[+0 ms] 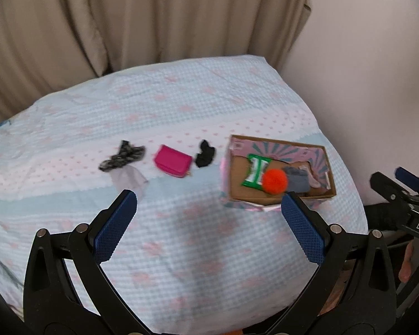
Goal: Organize soft objects
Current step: 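Move both tools back toward the pink pouch and black scrunchie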
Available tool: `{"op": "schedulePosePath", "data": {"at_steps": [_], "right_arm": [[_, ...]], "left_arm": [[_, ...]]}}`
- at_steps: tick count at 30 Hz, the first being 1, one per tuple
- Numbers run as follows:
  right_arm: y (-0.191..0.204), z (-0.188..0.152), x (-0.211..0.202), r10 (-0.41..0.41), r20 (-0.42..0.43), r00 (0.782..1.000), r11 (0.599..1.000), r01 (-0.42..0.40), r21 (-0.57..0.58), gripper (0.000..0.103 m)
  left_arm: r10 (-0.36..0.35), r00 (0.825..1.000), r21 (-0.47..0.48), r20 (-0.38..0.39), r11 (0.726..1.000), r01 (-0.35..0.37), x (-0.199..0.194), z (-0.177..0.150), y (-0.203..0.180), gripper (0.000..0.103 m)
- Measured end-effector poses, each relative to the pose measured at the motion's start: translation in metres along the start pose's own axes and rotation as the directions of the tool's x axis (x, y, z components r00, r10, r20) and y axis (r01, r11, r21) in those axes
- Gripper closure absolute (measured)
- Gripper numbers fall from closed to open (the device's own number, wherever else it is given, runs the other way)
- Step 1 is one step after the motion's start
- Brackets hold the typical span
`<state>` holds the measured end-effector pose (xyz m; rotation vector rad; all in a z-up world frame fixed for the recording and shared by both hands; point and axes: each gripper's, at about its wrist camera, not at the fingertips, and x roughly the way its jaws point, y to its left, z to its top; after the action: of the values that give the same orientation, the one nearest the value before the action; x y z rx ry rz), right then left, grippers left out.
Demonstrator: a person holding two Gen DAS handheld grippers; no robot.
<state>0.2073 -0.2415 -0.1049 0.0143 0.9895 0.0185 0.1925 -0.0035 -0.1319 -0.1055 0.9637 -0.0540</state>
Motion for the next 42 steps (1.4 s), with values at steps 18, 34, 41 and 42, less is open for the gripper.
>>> {"op": "schedulePosePath", "data": {"at_steps": [18, 34, 41, 42], "right_arm": [[0.149, -0.010, 0.030, 0.000, 0.083, 0.997, 1.000, -0.001, 0.013, 0.001], [0.239, -0.010, 0.199, 0.054, 0.038, 0.998, 0.988, -0.048, -0.147, 0.001], [0.255, -0.015, 0.286, 0.058, -0.059, 0.997, 0.950, -0.073, -0.302, 0.001], [0.256, -0.015, 0.298, 0.057, -0.077, 0.995, 0.944, -0.079, -0.322, 0.001]], "left_arm": [[-0.029, 0.998, 0.052, 0.058, 0.998, 0.026, 0.012, 0.020, 0.176, 0.000], [-0.059, 0.998, 0.143, -0.037, 0.988, 0.063, 0.207, 0.032, 0.254, 0.002], [-0.079, 0.992, 0.176, -0.099, 0.980, 0.095, 0.299, 0.032, 0.260, 0.005], [-0.085, 0.990, 0.175, -0.111, 0.979, 0.104, 0.311, 0.032, 0.260, 0.006]]}}
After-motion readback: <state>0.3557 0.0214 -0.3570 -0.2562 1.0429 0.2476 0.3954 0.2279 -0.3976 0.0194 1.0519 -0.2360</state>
